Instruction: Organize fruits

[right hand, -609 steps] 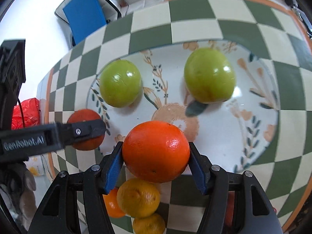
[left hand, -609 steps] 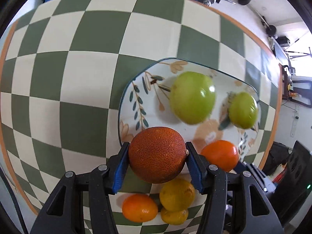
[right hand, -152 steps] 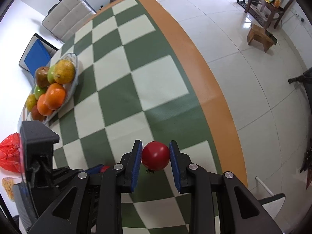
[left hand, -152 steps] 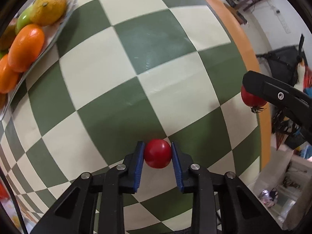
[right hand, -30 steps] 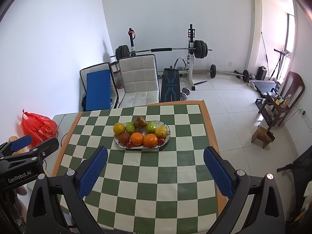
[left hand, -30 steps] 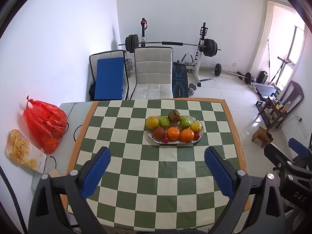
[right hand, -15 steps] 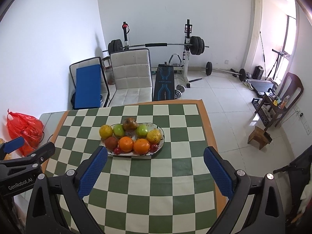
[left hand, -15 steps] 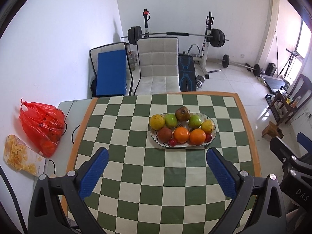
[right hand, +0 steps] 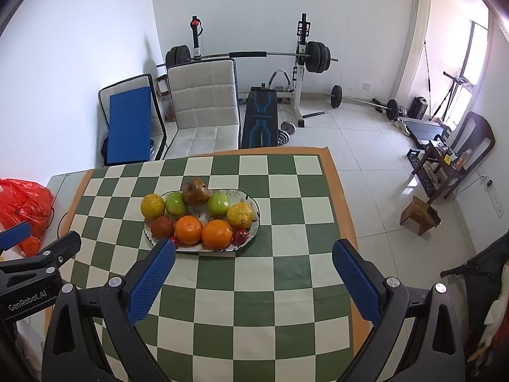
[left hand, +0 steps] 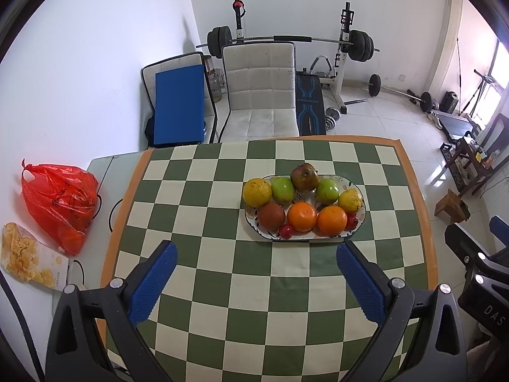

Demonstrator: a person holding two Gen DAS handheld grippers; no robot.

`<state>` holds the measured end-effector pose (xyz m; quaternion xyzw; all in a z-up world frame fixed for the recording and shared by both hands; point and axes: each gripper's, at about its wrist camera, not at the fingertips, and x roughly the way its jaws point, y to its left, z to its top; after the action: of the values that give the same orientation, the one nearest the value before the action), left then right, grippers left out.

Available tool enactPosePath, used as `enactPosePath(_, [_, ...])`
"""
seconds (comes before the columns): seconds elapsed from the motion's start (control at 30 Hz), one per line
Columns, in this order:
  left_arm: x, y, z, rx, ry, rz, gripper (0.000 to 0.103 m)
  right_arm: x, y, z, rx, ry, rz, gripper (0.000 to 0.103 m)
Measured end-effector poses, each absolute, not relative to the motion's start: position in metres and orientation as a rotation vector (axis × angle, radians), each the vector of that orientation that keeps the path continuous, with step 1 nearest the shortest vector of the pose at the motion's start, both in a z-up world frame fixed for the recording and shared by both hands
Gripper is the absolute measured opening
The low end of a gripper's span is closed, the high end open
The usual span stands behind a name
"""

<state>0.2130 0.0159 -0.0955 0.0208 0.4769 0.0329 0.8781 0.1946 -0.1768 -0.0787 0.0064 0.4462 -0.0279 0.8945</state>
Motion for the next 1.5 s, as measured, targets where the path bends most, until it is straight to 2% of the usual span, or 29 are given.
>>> enactPosePath(1.5, [0.211, 0.007, -0.090, 0.018, 0.984, 0.061, 0.103, 0.192, -0.180, -0.083, 0.010, 0.936, -0.031, 0.101])
